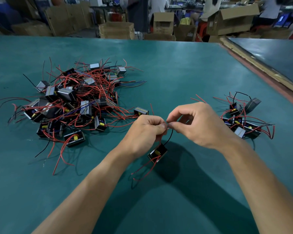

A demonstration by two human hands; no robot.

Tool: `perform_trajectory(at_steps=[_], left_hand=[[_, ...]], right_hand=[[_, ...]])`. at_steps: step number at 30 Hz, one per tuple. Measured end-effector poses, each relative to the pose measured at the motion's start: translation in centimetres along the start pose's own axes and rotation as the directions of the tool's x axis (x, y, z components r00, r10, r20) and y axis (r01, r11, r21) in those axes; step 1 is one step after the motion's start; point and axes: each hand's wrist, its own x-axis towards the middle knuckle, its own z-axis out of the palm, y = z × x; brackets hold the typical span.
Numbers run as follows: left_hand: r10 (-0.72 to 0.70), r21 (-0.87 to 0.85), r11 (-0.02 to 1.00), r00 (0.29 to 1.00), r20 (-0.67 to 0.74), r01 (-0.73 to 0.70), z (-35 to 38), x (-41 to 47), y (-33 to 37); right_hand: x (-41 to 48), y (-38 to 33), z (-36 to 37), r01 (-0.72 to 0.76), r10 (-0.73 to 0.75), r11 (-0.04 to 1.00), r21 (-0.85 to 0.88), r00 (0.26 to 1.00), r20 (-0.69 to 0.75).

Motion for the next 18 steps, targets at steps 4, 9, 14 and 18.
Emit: perform_trajectory(at_steps=[4, 9, 14, 18], left_hand=[[-0.017, -0.038, 0.999, 1.000, 0.020, 0.018, -0.01, -0.11, 0.23], [-0.030, -0.029, 0.999, 0.999, 0.020, 0.031, -0.08, -0.21, 0.21], [-0.058, -0.026, 0.998, 0.998, 0.017, 0.058, 0.04, -0.22, 0.49], [-0.060, -0.021, 0.998, 0.998, 0.019, 0.061, 0.06, 0.01, 0.21]], right_hand=[[0.06, -0.10, 0.03, 0.017, -0.017, 1.000, 0.008, 1.000, 0.019], [0.06, -0.18, 0.02, 0.027, -0.027, 0.999, 0.026, 0.999, 0.017], [0.09, -0.44, 0.09, 0.030, -0.030, 1.000, 0.005, 0.999, 0.018], [0.04, -0.54, 0.02, 0.017, -0.017, 1.000, 0.002, 1.000, 0.014]])
